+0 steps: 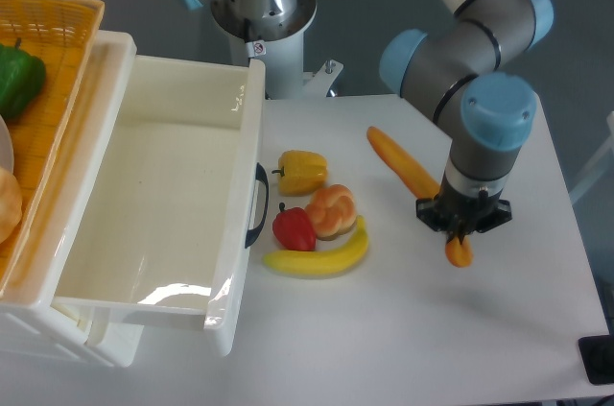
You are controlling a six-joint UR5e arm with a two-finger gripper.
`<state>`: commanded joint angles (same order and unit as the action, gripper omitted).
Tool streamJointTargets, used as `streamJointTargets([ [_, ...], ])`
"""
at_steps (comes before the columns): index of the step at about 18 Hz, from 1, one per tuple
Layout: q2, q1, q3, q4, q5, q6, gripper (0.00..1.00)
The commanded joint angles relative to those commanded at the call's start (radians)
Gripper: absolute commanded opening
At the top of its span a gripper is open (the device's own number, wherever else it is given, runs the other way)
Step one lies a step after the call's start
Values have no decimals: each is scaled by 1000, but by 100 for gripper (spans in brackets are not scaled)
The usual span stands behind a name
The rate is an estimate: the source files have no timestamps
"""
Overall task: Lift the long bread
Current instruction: 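Lift the gripped bread up off the fruit pile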
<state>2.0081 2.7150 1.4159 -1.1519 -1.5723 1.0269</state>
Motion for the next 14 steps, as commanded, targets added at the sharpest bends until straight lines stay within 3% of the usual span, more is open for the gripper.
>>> streamJointTargets([
  [4,-26,28,-6,-61,-46,221,6],
  [8,-28,23,-23,-149,-60,237,6],
  [14,-32,31,-38,-187,-61,278,5],
])
